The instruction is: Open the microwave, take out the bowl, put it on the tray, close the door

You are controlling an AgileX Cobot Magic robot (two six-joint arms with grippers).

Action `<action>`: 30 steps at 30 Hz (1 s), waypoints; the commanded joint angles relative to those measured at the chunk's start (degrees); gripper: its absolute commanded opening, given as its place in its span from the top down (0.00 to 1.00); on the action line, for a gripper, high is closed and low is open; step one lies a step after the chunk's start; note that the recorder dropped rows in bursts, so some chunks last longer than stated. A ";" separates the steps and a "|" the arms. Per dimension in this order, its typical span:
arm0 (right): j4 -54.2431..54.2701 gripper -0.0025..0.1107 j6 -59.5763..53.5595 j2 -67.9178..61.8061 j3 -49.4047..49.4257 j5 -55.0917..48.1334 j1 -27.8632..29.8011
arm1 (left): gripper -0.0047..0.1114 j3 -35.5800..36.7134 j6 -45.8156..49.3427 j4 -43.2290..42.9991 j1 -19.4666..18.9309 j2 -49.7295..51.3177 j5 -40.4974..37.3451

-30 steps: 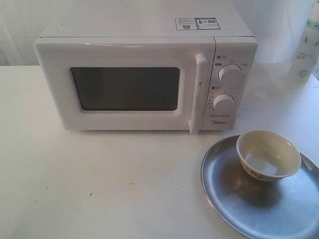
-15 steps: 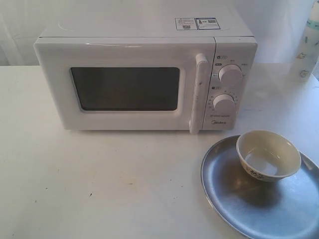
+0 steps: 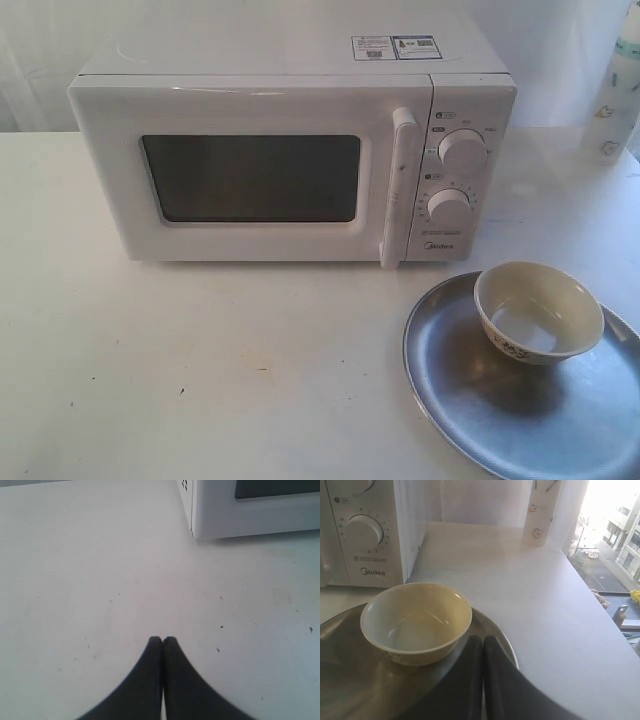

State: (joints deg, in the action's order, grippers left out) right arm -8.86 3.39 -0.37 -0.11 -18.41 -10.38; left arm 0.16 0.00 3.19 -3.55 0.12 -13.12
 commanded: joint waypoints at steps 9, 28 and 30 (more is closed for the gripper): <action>0.35 0.98 -2.33 0.37 0.11 0.90 0.13 | 0.96 -0.16 0.00 0.38 0.27 -0.12 -0.17; 0.35 0.98 -3.39 0.37 0.11 0.77 0.13 | 0.96 -0.16 0.00 0.38 0.27 -0.12 -0.17; 0.35 0.98 -3.39 0.37 0.11 0.77 0.13 | 0.96 -0.16 0.00 0.38 0.27 -0.12 -0.17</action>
State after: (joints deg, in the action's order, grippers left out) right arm -8.86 0.64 -0.37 -0.11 -18.41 -10.38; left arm 0.16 0.00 3.19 -3.55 0.12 -13.12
